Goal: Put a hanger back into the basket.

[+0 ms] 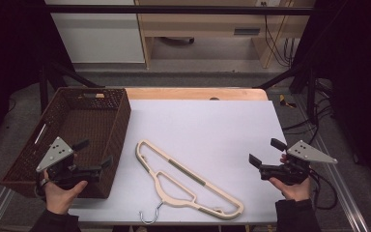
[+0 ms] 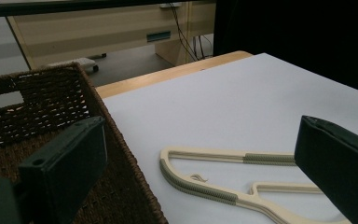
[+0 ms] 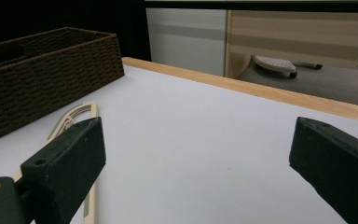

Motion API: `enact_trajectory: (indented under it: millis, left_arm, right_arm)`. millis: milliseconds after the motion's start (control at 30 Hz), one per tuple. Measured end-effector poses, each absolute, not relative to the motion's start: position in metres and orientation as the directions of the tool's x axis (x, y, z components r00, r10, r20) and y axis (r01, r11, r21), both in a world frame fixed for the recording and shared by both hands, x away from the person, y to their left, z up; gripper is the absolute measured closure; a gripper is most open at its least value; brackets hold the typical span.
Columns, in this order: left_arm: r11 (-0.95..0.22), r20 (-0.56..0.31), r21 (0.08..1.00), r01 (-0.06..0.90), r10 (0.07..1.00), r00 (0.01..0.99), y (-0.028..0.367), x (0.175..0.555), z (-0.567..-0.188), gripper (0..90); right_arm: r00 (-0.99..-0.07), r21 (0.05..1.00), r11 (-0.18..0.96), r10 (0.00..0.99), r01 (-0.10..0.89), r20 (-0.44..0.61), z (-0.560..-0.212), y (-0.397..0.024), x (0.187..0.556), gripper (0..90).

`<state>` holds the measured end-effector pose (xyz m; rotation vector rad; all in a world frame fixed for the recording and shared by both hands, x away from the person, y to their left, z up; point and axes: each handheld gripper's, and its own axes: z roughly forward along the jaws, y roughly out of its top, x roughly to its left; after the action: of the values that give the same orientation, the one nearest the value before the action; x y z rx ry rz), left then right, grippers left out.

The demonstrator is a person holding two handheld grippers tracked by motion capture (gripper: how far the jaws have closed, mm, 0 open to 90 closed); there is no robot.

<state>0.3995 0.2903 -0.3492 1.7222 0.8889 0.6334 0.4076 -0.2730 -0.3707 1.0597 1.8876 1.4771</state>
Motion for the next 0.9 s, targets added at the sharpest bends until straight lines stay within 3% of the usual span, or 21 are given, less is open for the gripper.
enact_trajectory:
  millis: [367, 900]
  left_arm:
    - [-0.194, 0.000, 0.943, 0.269, 0.812, 0.584, 0.290, 0.400, -0.353, 2.2]
    - [-0.213, 0.016, 0.940, 0.268, 0.810, 0.587, 0.286, 0.400, -0.354, 2.6]
  right_arm:
    - [-0.603, 0.934, 0.188, 0.797, 0.304, 0.036, -0.367, -0.253, 0.407, 4.6]
    - [-0.768, 0.779, 0.495, 0.640, 0.384, -0.028, -0.374, -0.176, 0.396, 12.6]
